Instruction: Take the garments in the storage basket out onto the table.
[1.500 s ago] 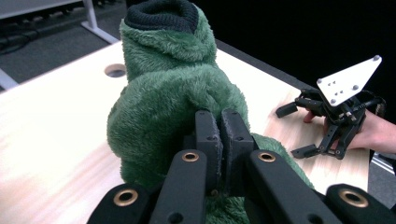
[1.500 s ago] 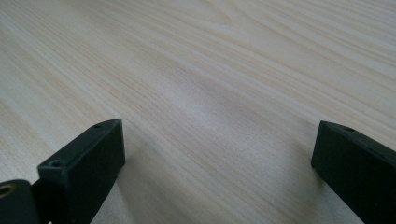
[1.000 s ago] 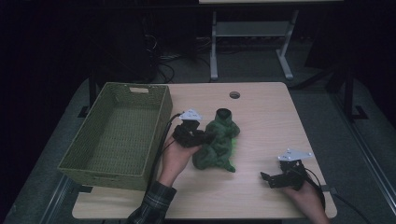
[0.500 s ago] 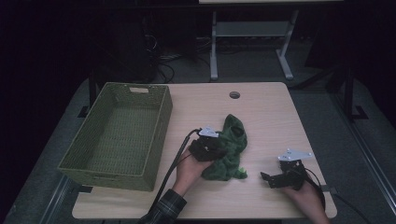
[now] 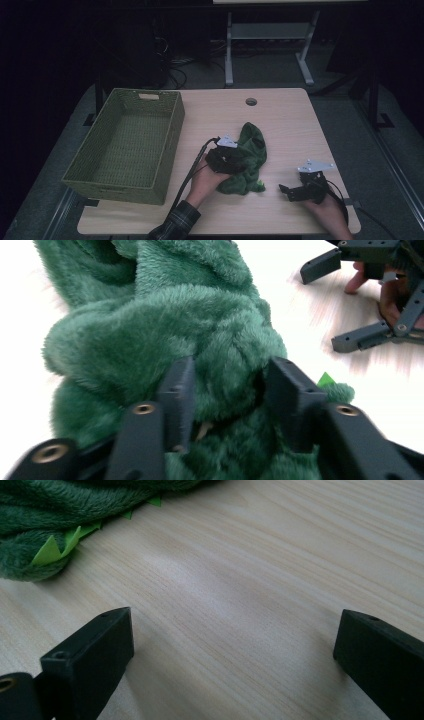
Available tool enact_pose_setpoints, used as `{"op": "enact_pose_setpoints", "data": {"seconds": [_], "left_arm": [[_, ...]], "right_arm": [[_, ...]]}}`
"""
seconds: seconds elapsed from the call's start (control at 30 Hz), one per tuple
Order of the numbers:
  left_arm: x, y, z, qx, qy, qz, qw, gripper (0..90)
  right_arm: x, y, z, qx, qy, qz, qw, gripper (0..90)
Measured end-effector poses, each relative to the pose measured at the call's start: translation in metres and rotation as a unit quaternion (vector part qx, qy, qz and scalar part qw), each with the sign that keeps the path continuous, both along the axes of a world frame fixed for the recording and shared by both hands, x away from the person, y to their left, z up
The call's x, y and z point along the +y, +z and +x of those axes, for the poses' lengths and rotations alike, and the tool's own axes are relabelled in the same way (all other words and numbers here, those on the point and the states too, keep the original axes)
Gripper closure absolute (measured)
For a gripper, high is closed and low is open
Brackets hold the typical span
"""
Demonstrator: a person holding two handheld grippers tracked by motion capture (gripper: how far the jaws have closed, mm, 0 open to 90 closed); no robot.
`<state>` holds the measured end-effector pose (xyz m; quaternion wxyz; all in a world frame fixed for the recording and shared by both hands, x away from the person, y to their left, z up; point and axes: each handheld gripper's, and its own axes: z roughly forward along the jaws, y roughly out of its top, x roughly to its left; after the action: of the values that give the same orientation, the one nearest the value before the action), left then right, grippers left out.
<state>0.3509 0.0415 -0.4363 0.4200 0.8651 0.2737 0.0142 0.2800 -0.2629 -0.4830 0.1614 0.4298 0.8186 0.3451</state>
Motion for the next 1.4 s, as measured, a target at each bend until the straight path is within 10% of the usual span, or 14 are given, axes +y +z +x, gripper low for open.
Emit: {"op": "enact_pose_setpoints", "data": {"seconds": [0.6, 1.4], "left_arm": [[0.048, 0.007, -0.027, -0.043, -0.006, -0.004, 0.999, 15.7], [0.088, -0.033, -0.068, -0.054, -0.004, 0.06, 0.9967, 12.7]], "right_arm": [[0.0, 0.0, 0.0, -0.001, 0.0, -0.001, 1.0, 2.2], [0.005, 0.012, 0.0, -0.003, 0.012, 0.003, 0.9999, 9.7]]}}
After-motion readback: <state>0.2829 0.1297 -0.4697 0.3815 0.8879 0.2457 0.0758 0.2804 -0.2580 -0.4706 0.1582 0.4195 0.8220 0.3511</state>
